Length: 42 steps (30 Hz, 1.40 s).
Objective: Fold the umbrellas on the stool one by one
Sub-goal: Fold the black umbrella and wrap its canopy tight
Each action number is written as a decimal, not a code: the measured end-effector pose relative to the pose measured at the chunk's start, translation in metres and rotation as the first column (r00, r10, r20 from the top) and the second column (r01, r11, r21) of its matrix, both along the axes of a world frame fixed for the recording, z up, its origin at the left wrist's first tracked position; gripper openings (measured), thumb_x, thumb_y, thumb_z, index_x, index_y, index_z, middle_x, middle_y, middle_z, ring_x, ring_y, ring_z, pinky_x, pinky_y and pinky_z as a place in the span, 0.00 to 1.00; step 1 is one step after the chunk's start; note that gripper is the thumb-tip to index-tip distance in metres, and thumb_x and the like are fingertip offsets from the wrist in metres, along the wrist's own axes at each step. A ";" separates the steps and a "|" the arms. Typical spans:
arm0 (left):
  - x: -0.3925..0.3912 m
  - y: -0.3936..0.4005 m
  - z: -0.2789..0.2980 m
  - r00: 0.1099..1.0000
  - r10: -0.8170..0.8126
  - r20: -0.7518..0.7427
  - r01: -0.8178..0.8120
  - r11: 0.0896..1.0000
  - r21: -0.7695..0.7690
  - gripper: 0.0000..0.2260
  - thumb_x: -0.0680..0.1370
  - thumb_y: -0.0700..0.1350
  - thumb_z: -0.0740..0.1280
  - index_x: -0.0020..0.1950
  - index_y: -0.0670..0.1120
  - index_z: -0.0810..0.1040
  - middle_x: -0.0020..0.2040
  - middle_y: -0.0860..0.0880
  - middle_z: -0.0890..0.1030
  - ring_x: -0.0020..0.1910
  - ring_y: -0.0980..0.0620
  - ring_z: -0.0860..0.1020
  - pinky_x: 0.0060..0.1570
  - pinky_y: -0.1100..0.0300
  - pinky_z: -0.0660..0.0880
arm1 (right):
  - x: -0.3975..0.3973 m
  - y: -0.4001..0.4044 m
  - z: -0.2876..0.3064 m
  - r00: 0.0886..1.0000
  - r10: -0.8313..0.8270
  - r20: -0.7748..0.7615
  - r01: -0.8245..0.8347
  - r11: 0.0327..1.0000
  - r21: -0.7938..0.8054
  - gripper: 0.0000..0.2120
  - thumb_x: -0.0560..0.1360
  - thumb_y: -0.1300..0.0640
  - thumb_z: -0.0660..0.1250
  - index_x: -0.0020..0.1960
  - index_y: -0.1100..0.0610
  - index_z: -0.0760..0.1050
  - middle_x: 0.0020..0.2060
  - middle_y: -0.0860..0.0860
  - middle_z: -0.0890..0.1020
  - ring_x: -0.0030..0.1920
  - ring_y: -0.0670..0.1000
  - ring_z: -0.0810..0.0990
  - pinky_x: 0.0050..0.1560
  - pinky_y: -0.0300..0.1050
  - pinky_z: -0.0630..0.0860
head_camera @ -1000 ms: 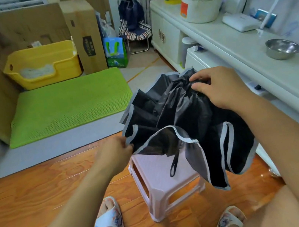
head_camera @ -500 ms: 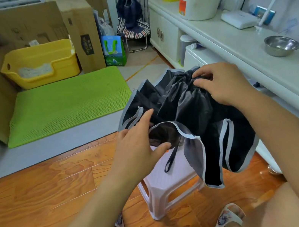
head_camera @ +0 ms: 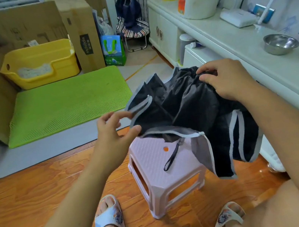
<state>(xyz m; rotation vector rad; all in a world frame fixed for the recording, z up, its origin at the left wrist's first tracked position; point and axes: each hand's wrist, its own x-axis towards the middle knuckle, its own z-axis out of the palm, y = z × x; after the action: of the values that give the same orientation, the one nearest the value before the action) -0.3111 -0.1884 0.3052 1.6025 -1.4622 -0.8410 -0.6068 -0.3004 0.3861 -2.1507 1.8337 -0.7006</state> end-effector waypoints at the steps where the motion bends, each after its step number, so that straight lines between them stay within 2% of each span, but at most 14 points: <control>1: -0.003 -0.003 0.002 1.000 -0.020 0.012 0.020 1.000 -0.021 0.09 0.77 0.49 0.74 0.54 0.60 0.80 0.65 0.51 0.70 0.61 0.56 0.76 0.64 0.57 0.73 | 0.000 0.001 0.001 1.000 0.019 -0.008 -0.019 1.000 0.010 0.10 0.80 0.53 0.68 0.59 0.48 0.84 0.56 0.49 0.85 0.57 0.54 0.81 0.64 0.49 0.74; 5: -0.016 -0.014 0.005 0.986 -0.157 0.064 0.159 0.986 -0.044 0.07 0.75 0.48 0.77 0.51 0.55 0.84 0.59 0.57 0.77 0.55 0.65 0.77 0.54 0.73 0.71 | 0.002 0.008 0.003 0.995 0.091 -0.037 -0.088 0.993 0.075 0.13 0.79 0.53 0.69 0.64 0.46 0.81 0.60 0.48 0.83 0.59 0.52 0.80 0.64 0.46 0.72; 8: -0.021 -0.011 0.005 0.954 -0.282 0.100 0.281 0.959 0.020 0.24 0.71 0.61 0.73 0.66 0.55 0.80 0.60 0.62 0.77 0.57 0.69 0.76 0.54 0.75 0.71 | 0.000 0.009 0.001 0.994 0.084 -0.071 -0.079 0.994 0.076 0.14 0.78 0.52 0.71 0.63 0.45 0.81 0.59 0.48 0.83 0.60 0.52 0.80 0.65 0.47 0.74; 13: -0.011 -0.012 0.024 0.874 -0.041 -0.484 -0.031 0.990 -0.140 0.12 0.84 0.42 0.64 0.65 0.54 0.78 0.61 0.50 0.82 0.53 0.51 0.83 0.51 0.58 0.81 | -0.019 -0.007 -0.006 0.981 -0.129 0.145 0.118 0.990 0.083 0.06 0.76 0.56 0.73 0.52 0.49 0.84 0.43 0.46 0.83 0.49 0.52 0.81 0.58 0.45 0.76; 17: 0.020 -0.018 0.014 0.857 0.340 -0.388 -0.315 0.940 0.128 0.08 0.83 0.42 0.64 0.61 0.47 0.78 0.55 0.45 0.82 0.52 0.43 0.81 0.51 0.52 0.76 | -0.041 -0.015 -0.015 0.672 -0.395 0.626 0.178 0.907 0.381 0.07 0.74 0.67 0.71 0.49 0.59 0.86 0.45 0.55 0.85 0.44 0.55 0.83 0.45 0.46 0.79; 21: 0.019 -0.013 -0.007 0.931 0.196 -0.309 -0.036 0.889 0.456 0.16 0.82 0.57 0.65 0.67 0.54 0.74 0.62 0.48 0.79 0.59 0.46 0.79 0.61 0.47 0.75 | -0.033 -0.006 -0.022 0.425 -0.497 0.756 -0.080 0.812 0.578 0.12 0.76 0.72 0.62 0.41 0.61 0.80 0.33 0.55 0.83 0.30 0.49 0.82 0.33 0.42 0.82; 24: 0.008 -0.026 0.000 0.738 0.291 -0.609 -0.044 0.921 0.388 0.11 0.83 0.58 0.63 0.62 0.55 0.74 0.62 0.43 0.80 0.54 0.44 0.82 0.55 0.49 0.78 | -0.029 0.000 -0.031 0.275 -0.562 0.780 -0.290 0.725 0.624 0.14 0.70 0.71 0.69 0.56 0.66 0.78 0.40 0.58 0.85 0.37 0.52 0.86 0.33 0.45 0.83; 26: 0.009 -0.037 0.003 0.515 0.360 -0.778 -0.088 0.925 0.369 0.13 0.82 0.56 0.64 0.61 0.50 0.76 0.58 0.40 0.83 0.48 0.45 0.83 0.45 0.55 0.78 | -0.030 0.001 -0.040 0.229 -0.571 0.788 -0.409 0.678 0.610 0.38 0.49 0.71 0.82 0.59 0.67 0.78 0.49 0.61 0.85 0.44 0.55 0.87 0.37 0.50 0.85; 28: 0.011 -0.044 0.004 0.454 0.352 -0.819 -0.086 0.932 0.353 0.13 0.82 0.55 0.65 0.55 0.47 0.79 0.54 0.41 0.83 0.44 0.47 0.83 0.38 0.59 0.80 | -0.030 0.004 -0.049 0.186 -0.590 0.786 -0.486 0.640 0.595 0.56 0.36 0.71 0.86 0.65 0.68 0.76 0.60 0.63 0.82 0.54 0.57 0.85 0.44 0.56 0.85; 30: 0.009 -0.049 0.002 0.464 0.326 -0.824 -0.085 0.942 0.324 0.11 0.83 0.52 0.65 0.53 0.45 0.79 0.51 0.41 0.83 0.41 0.49 0.84 0.36 0.62 0.81 | -0.030 0.007 -0.060 0.131 -0.638 0.759 -0.525 0.605 0.599 0.54 0.39 0.72 0.86 0.65 0.68 0.77 0.62 0.65 0.81 0.57 0.60 0.83 0.45 0.59 0.84; 33: 0.003 -0.054 0.011 0.564 0.234 -0.792 -0.202 0.969 0.143 0.08 0.84 0.46 0.64 0.55 0.41 0.76 0.46 0.39 0.83 0.34 0.51 0.83 0.38 0.62 0.81 | -0.039 0.013 -0.073 0.230 -0.654 0.721 -0.487 0.564 0.667 0.41 0.53 0.73 0.84 0.66 0.66 0.78 0.63 0.64 0.80 0.57 0.62 0.84 0.50 0.60 0.84; 36: -0.006 -0.051 0.040 0.840 0.069 -0.539 -0.188 0.967 -0.171 0.08 0.83 0.43 0.66 0.53 0.37 0.77 0.44 0.38 0.84 0.37 0.47 0.82 0.42 0.57 0.80 | -0.067 0.009 -0.075 0.410 -0.643 0.646 -0.109 0.669 0.735 0.15 0.77 0.69 0.66 0.63 0.62 0.78 0.58 0.59 0.80 0.49 0.57 0.84 0.52 0.54 0.81; 39: -0.019 -0.047 0.077 0.981 -0.028 -0.193 -0.041 0.937 -0.347 0.04 0.81 0.50 0.69 0.51 0.51 0.79 0.44 0.48 0.84 0.45 0.49 0.83 0.50 0.51 0.80 | -0.085 0.007 -0.048 0.458 -0.507 0.730 0.200 0.859 0.470 0.12 0.82 0.66 0.62 0.64 0.60 0.77 0.56 0.57 0.81 0.49 0.53 0.81 0.50 0.47 0.77; 42: -0.030 -0.053 0.104 0.996 -0.082 0.019 0.084 0.944 -0.319 0.04 0.81 0.52 0.67 0.54 0.59 0.73 0.50 0.53 0.81 0.53 0.47 0.81 0.60 0.45 0.76 | -0.065 0.021 -0.011 0.647 -0.125 0.752 0.027 0.990 0.142 0.12 0.81 0.68 0.63 0.51 0.56 0.82 0.52 0.57 0.84 0.53 0.54 0.82 0.54 0.46 0.78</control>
<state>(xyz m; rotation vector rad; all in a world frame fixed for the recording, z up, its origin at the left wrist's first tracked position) -0.3415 -0.2417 0.4096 1.3083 -1.5882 -0.6073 -0.6720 -0.2796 0.3754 -1.3460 1.4270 -1.2432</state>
